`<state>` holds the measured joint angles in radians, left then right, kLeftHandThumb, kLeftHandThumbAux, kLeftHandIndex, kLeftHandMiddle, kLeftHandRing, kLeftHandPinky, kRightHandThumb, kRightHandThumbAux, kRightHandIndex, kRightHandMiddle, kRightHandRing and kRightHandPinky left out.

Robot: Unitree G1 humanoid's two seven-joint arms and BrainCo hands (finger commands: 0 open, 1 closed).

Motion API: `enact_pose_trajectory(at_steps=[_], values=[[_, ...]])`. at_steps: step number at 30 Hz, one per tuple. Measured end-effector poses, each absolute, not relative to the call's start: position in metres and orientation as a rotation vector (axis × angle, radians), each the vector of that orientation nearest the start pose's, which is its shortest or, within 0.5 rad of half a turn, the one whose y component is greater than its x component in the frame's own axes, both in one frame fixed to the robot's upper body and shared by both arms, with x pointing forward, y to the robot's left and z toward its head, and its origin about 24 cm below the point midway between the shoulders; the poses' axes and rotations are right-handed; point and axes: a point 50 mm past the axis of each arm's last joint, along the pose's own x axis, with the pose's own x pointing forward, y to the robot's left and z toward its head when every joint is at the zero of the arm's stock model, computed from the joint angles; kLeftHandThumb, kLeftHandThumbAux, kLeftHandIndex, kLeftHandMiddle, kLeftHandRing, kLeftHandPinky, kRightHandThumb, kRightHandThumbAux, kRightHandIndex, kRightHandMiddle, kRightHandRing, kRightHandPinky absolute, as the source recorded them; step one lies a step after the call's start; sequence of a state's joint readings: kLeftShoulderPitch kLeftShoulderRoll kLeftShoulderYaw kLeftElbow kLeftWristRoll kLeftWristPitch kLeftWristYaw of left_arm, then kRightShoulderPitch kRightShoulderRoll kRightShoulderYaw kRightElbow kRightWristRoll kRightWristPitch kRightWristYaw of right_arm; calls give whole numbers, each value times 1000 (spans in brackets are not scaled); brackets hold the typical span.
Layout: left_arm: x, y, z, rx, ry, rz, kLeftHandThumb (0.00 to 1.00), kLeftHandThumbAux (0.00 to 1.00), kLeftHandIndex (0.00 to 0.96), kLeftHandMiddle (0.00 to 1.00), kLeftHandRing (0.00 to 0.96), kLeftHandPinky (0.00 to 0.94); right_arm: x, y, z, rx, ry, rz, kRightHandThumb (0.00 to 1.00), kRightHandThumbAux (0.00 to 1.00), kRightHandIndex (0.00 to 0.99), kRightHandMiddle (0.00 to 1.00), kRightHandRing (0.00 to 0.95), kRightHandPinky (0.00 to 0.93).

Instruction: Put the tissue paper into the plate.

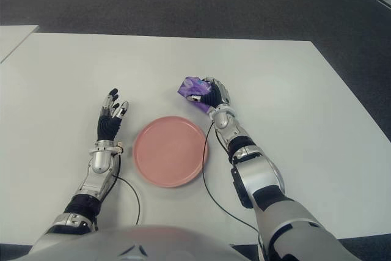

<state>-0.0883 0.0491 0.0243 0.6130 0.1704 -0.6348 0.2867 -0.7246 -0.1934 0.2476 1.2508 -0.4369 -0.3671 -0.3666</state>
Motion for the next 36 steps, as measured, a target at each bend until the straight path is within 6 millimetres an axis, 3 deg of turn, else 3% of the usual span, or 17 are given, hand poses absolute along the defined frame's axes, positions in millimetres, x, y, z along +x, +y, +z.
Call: enact_pose_trajectory(at_steps=[11, 12, 13, 15, 18, 24, 36], values=[[246, 166, -12, 172, -136, 187, 0, 415, 0, 0, 0, 0, 351, -152, 18, -793, 27, 62, 845, 684, 400, 562, 806, 801], [246, 166, -12, 172, -137, 187, 0, 417, 0, 0, 0, 0, 351, -151, 18, -797, 23, 61, 782, 704, 402, 522, 689, 684], [246, 166, -12, 172, -137, 187, 0, 417, 0, 0, 0, 0, 351, -151, 18, -823, 5, 51, 760, 712, 402, 507, 647, 642], [246, 166, -12, 172, -138, 187, 0, 420, 0, 0, 0, 0, 347, -150, 15, -879, -27, 31, 733, 718, 420, 652, 726, 718], [246, 167, -12, 173, -138, 187, 0, 422, 0, 0, 0, 0, 346, -147, 14, -930, -54, 39, 724, 722, 429, 721, 764, 762], [246, 166, -12, 174, -138, 185, 0, 426, 0, 0, 0, 0, 348, -148, 14, -958, -33, 32, 727, 723, 436, 762, 801, 822], [245, 166, -11, 172, -144, 184, 0, 429, 0, 0, 0, 0, 350, -149, 16, -928, -2, 39, 730, 723, 438, 803, 841, 857]])
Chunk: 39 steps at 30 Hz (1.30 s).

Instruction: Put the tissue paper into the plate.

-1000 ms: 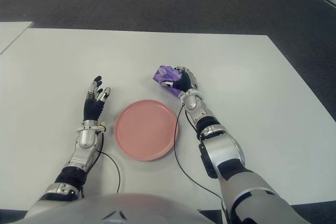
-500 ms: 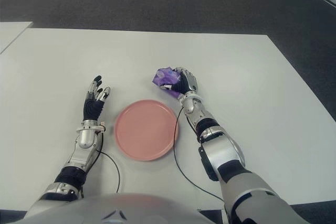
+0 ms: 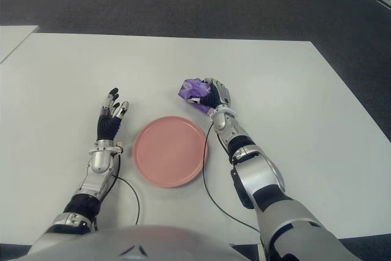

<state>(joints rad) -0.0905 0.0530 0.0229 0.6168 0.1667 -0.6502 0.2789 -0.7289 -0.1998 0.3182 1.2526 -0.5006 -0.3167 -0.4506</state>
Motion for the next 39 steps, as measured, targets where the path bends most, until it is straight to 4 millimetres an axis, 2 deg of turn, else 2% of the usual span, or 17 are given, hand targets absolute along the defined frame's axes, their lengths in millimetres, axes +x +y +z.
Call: enact_pose_trajectory(at_steps=[16, 27, 32, 39], values=[[245, 165, -11, 172, -145, 182, 0, 429, 0, 0, 0, 0, 353, -155, 19, -885, 27, 62, 739, 717, 441, 811, 849, 872], [245, 165, -10, 172, -148, 182, 0, 444, 0, 0, 0, 0, 355, -157, 24, -879, 6, 81, 739, 717, 440, 854, 872, 883], [246, 165, -10, 172, -150, 182, 0, 448, 0, 0, 0, 0, 361, -159, 38, -895, -27, 102, 741, 715, 439, 873, 878, 892], [247, 165, -9, 171, -155, 183, 0, 443, 0, 0, 0, 0, 364, -157, 71, -907, -145, 116, 741, 716, 439, 865, 863, 858]])
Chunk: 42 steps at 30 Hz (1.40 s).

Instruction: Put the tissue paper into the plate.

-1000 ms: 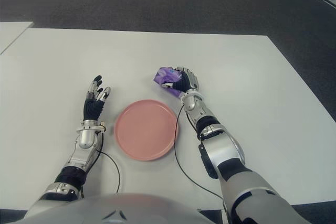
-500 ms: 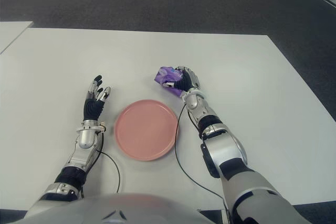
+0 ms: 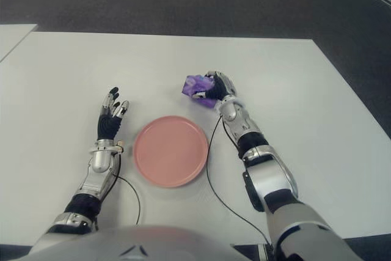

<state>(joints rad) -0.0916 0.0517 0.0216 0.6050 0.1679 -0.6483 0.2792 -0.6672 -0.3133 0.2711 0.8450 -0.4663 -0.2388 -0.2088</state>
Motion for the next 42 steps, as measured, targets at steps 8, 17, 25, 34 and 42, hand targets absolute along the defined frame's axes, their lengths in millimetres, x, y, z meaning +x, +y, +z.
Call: enact_pose_trajectory(at_steps=[8, 17, 25, 34, 42], values=[[247, 164, -9, 176, -153, 177, 0, 431, 0, 0, 0, 0, 355, -150, 117, -937, -338, 143, 831, 689, 405, 576, 828, 830], [249, 163, -10, 178, -149, 173, 0, 436, 0, 0, 0, 0, 354, -158, 171, -950, -439, 115, 847, 683, 403, 520, 800, 811], [253, 161, -9, 187, -164, 158, 0, 438, 0, 0, 0, 0, 353, -154, 195, -899, -512, 107, 847, 682, 409, 515, 789, 798], [254, 161, -8, 188, -164, 166, 0, 460, 0, 0, 0, 0, 350, -154, 204, -897, -559, 104, 847, 678, 419, 515, 782, 775], [254, 161, -9, 188, -162, 167, 0, 475, 0, 0, 0, 0, 349, -156, 206, -889, -563, 124, 848, 676, 433, 511, 744, 714]])
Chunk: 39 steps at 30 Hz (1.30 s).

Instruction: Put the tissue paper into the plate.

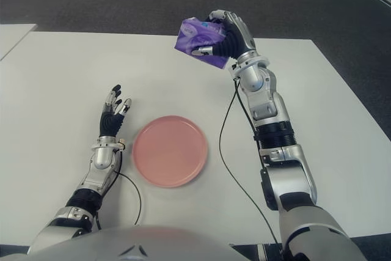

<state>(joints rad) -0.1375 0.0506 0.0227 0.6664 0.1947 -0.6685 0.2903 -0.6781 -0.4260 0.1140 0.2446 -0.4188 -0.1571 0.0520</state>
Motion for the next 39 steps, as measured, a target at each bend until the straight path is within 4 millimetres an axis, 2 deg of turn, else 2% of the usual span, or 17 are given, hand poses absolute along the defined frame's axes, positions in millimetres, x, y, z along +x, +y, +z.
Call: enact_pose_trajectory(at_steps=[5, 10, 14, 16, 21, 34, 39], values=[[254, 161, -8, 188, -163, 167, 0, 484, 0, 0, 0, 0, 345, -153, 206, -889, -571, 155, 848, 676, 435, 513, 725, 704], [254, 162, -8, 188, -162, 168, 0, 488, 0, 0, 0, 0, 325, -136, 197, -872, -602, 232, 848, 676, 433, 520, 737, 742], [254, 161, -9, 188, -160, 168, 0, 491, 0, 0, 0, 0, 302, -117, 174, -831, -591, 333, 848, 675, 433, 522, 744, 738], [254, 161, -9, 189, -158, 168, 0, 491, 0, 0, 0, 0, 291, -108, 157, -814, -552, 403, 848, 675, 433, 523, 748, 742], [254, 162, -9, 190, -157, 168, 0, 486, 0, 0, 0, 0, 272, -97, 131, -821, -479, 514, 848, 676, 431, 524, 756, 749], [253, 161, -8, 188, -160, 166, 0, 454, 0, 0, 0, 0, 238, -91, 127, -825, -475, 713, 852, 681, 399, 543, 809, 828], [253, 161, -8, 189, -163, 166, 0, 450, 0, 0, 0, 0, 234, -89, 129, -841, -476, 770, 853, 681, 393, 534, 814, 824]])
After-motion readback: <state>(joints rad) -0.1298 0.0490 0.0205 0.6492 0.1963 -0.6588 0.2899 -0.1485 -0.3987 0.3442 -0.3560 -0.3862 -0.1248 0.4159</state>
